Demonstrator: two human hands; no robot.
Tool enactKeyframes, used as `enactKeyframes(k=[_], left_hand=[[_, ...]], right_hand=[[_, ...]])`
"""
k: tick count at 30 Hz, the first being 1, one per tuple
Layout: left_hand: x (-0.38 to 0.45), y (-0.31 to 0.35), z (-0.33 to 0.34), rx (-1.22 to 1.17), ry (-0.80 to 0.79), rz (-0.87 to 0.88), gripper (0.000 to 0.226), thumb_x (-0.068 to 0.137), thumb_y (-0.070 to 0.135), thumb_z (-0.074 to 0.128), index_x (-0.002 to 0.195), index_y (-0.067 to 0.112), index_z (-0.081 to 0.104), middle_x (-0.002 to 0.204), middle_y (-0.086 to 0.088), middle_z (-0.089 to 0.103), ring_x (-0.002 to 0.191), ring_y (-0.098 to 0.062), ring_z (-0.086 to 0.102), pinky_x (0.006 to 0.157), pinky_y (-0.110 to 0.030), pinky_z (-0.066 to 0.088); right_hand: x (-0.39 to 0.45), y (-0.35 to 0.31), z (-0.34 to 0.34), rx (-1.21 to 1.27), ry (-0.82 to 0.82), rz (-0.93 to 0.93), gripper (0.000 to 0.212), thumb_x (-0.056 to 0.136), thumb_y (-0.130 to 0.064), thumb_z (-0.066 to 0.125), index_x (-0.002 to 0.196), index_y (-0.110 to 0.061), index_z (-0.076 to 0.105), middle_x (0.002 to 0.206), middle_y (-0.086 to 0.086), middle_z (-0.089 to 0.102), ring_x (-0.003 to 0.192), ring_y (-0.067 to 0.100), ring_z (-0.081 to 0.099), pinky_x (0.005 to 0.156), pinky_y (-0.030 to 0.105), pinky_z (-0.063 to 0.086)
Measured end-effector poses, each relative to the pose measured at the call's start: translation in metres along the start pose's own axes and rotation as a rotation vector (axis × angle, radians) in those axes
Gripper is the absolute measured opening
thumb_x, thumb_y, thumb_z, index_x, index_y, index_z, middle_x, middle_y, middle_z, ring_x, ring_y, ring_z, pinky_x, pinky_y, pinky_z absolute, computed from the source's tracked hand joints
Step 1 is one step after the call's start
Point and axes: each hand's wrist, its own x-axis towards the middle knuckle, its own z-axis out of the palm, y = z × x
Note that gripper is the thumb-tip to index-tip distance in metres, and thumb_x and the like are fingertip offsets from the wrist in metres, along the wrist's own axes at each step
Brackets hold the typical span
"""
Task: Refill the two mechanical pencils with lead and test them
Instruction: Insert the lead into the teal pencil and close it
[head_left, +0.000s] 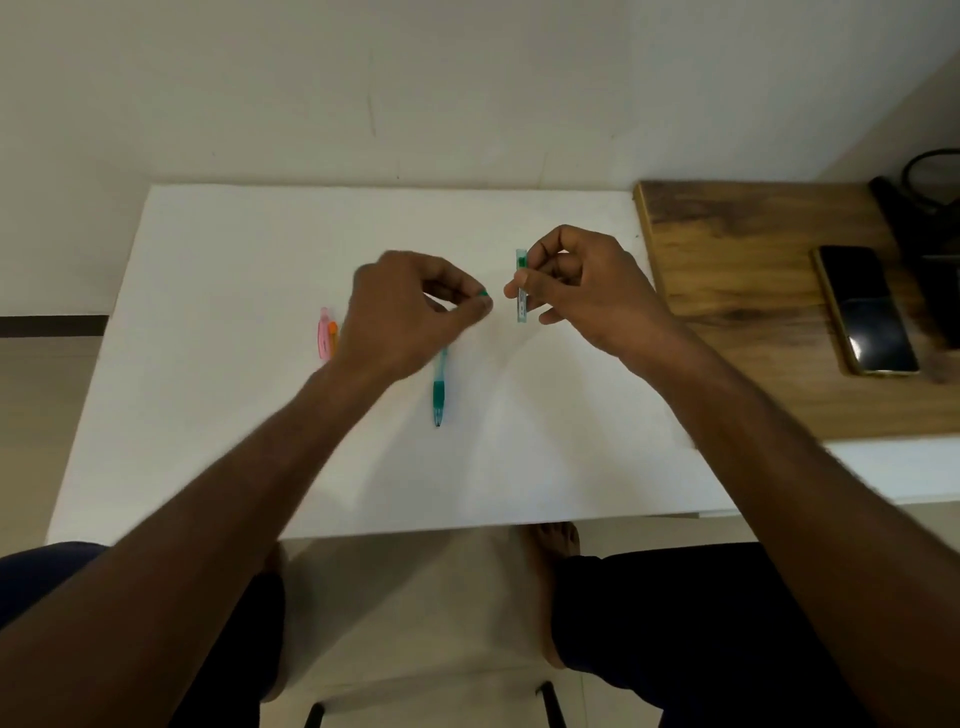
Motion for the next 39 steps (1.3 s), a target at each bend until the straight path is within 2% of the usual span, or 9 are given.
enactKeyframes(k=[3,6,16,19,23,27,33,39], left_hand=[[0.004,-0.002,-0.021,-0.174,0.048,-0.103,0.018,0.085,0.044,0.087,0.095,0.029,0.084,0.084,0.014,0.081,0.073,-0.004,0.075,0.059,-0.015,0.052],[0.005,-0.005,-0.031,-0.262,0.054,-0.154,0.02,0.086,0.045,0.086,0.098,0.03,0.085,0.088,0.011,0.082,0.075,-0.005,0.074,0.056,-0.015,0.051],[-0.001,-0.011,-0.034,-0.16,0.006,-0.124,0.017,0.086,0.044,0.086,0.096,0.03,0.086,0.083,0.016,0.081,0.073,-0.001,0.076,0.056,-0.008,0.05],[0.0,-0.011,-0.033,-0.113,-0.009,-0.114,0.015,0.086,0.045,0.086,0.093,0.032,0.085,0.08,0.019,0.08,0.074,0.0,0.075,0.059,-0.008,0.05],[0.0,-0.011,-0.031,-0.09,-0.047,-0.114,0.013,0.088,0.044,0.083,0.093,0.032,0.084,0.081,0.017,0.08,0.075,-0.001,0.075,0.063,-0.015,0.051],[0.001,-0.012,-0.029,-0.07,-0.092,-0.129,0.013,0.089,0.042,0.081,0.095,0.031,0.084,0.085,0.014,0.081,0.079,-0.005,0.075,0.068,-0.022,0.053],[0.0,-0.015,-0.032,-0.075,-0.199,-0.128,0.009,0.088,0.039,0.084,0.093,0.031,0.085,0.083,0.013,0.08,0.075,0.002,0.07,0.07,-0.022,0.049],[0.0,-0.016,-0.04,-0.056,-0.275,-0.125,0.009,0.084,0.04,0.088,0.089,0.033,0.086,0.086,0.013,0.082,0.081,-0.003,0.072,0.072,-0.028,0.05]], right_hand=[[0.001,-0.001,0.004,-0.006,-0.015,0.008,0.011,0.098,-0.022,0.074,0.099,-0.017,0.064,0.092,-0.009,0.082,0.084,0.014,0.078,0.078,0.038,0.064],[0.0,-0.003,0.012,-0.023,-0.042,-0.002,0.011,0.097,-0.024,0.076,0.1,-0.019,0.067,0.091,-0.011,0.082,0.082,0.011,0.077,0.073,0.03,0.063],[-0.005,-0.005,0.033,-0.101,-0.107,-0.06,0.008,0.093,-0.03,0.08,0.097,-0.025,0.074,0.088,-0.015,0.081,0.079,0.007,0.075,0.067,0.015,0.054],[-0.005,-0.004,0.032,-0.094,-0.109,-0.066,0.007,0.093,-0.029,0.08,0.097,-0.025,0.076,0.087,-0.013,0.081,0.076,0.008,0.074,0.069,0.018,0.056],[-0.003,-0.001,0.032,-0.11,-0.106,-0.074,0.005,0.094,-0.028,0.08,0.096,-0.026,0.076,0.087,-0.012,0.08,0.078,0.009,0.075,0.074,0.023,0.059],[-0.002,0.001,0.03,-0.117,-0.099,-0.073,0.006,0.093,-0.026,0.08,0.097,-0.024,0.076,0.085,-0.012,0.08,0.078,0.009,0.077,0.071,0.018,0.06],[-0.002,0.003,0.029,-0.167,-0.117,-0.062,0.009,0.089,-0.023,0.085,0.095,-0.024,0.079,0.08,-0.012,0.079,0.077,0.007,0.077,0.076,0.019,0.062],[-0.005,-0.001,0.028,-0.201,-0.146,-0.076,0.01,0.087,-0.023,0.087,0.095,-0.024,0.081,0.077,-0.011,0.078,0.075,0.007,0.076,0.076,0.017,0.061]])
